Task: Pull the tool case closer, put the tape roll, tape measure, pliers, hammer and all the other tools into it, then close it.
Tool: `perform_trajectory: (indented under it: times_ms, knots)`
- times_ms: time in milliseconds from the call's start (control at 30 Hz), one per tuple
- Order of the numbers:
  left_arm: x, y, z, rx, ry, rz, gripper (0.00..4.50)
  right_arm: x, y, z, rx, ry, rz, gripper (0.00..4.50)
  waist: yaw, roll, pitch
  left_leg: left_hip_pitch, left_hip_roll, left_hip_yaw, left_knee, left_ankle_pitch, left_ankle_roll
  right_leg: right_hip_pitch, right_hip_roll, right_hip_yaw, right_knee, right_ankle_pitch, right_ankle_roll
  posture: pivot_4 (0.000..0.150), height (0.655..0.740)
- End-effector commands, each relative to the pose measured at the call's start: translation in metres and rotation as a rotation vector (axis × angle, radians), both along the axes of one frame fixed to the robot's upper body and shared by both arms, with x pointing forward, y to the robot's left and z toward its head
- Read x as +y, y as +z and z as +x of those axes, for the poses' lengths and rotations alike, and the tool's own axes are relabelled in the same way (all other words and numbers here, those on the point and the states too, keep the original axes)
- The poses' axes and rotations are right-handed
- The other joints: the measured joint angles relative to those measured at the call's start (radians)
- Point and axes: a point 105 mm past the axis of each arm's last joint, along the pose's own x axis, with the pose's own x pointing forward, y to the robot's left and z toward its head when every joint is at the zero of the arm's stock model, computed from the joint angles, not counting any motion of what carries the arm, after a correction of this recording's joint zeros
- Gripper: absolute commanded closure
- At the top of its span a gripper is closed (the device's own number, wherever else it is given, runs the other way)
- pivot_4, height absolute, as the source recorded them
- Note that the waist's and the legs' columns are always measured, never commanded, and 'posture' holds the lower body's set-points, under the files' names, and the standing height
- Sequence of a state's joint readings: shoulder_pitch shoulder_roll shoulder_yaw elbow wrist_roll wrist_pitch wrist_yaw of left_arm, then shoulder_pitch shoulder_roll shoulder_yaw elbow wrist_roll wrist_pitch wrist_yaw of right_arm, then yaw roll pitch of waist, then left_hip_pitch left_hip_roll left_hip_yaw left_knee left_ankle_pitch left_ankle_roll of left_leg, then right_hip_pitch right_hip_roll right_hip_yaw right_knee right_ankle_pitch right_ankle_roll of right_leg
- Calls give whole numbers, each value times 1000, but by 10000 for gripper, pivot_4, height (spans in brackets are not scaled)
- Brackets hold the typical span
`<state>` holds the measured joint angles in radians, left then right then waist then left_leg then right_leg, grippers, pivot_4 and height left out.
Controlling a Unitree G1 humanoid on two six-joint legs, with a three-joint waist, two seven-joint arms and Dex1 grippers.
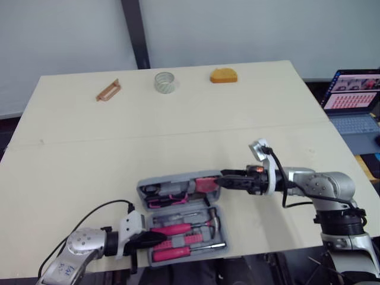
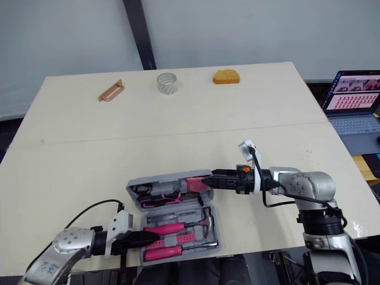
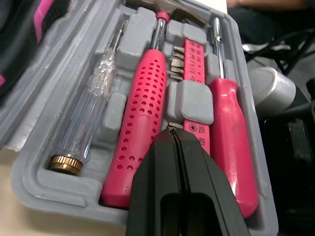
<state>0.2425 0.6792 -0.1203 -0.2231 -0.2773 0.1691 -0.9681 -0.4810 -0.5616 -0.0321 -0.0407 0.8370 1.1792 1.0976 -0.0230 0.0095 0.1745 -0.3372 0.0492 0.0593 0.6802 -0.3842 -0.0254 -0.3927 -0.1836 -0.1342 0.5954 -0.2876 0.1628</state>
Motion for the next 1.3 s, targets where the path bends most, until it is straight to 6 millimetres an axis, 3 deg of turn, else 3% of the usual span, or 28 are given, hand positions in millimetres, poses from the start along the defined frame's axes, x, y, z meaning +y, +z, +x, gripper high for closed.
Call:
perform_trajectory:
  times_ms: [33,167,300,500,633,833,933,1167,1300]
  knots:
    - [20,3,8,9,122,38,45000,6,10,-17,-24,107,39,455,-1,0,0,0,0,0,0,0,0,0,0,0,0,0,0,1500,7400]
    - [25,18,3,16,136,29,45000,7,11,-25,-30,148,32,455,-2,0,0,0,0,0,0,0,0,0,0,0,0,0,0,1500,7400]
    - [45,33,-6,45,161,58,45000,7,10,-33,-34,181,11,455,-2,-1,1,-2,0,0,0,-1,0,-1,0,0,-1,0,0,1500,7400]
    - [72,71,12,-15,267,46,45000,10,0,-47,-24,234,-24,455,11,-2,1,-3,0,0,2,-2,1,-1,0,0,-2,0,0,1500,7400]
    - [84,85,22,-52,309,64,45000,10,-3,-53,-20,251,-36,455,21,-2,1,-3,0,0,2,-2,1,-1,0,0,-1,0,0,1500,7400]
    - [88,103,37,-113,368,28,45000,-10,3,-46,-74,150,-69,455,25,-3,2,-3,0,1,2,-2,1,-1,0,0,-2,0,-1,1500,7400]
    - [97,109,45,-153,425,31,36348,-31,5,-31,-136,19,-123,0,25,-4,2,-3,0,1,3,-2,1,-1,0,0,-2,0,0,1500,7400]
    - [141,120,53,-219,584,31,971,-103,-8,-7,-301,-245,-370,0,23,-5,2,-3,0,2,2,-2,1,-1,0,0,-2,1,-1,1500,7400]
    - [172,122,54,-244,666,68,367,-145,-24,-6,-325,-348,-517,0,22,-6,3,-3,0,3,2,-2,1,-1,0,0,-3,1,0,1500,7400]
